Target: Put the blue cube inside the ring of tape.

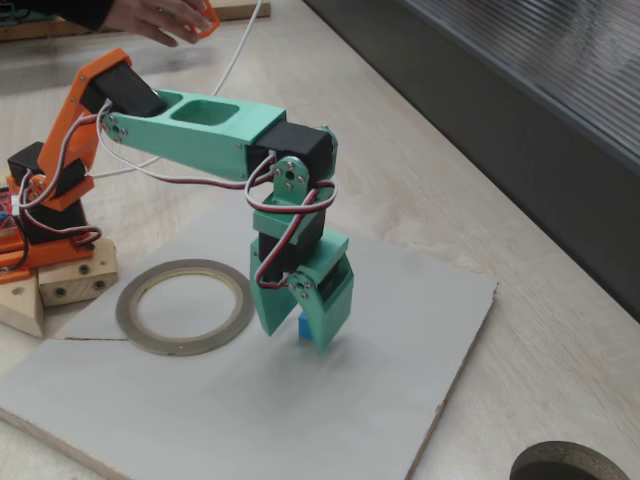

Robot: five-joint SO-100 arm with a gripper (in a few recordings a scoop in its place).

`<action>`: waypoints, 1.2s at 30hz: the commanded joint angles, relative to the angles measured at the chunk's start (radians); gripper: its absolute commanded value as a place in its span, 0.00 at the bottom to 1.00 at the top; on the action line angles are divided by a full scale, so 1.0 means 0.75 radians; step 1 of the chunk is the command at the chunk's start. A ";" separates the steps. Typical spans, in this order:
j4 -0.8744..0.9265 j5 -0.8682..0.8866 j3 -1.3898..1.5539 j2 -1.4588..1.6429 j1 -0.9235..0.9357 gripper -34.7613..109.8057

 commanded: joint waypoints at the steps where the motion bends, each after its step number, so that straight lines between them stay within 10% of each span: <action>1: 0.016 0.010 -0.014 0.039 -0.016 0.51; 28: 0.016 0.018 -0.014 0.039 -0.016 0.51; 36: -0.131 0.012 -0.016 0.041 -0.014 0.37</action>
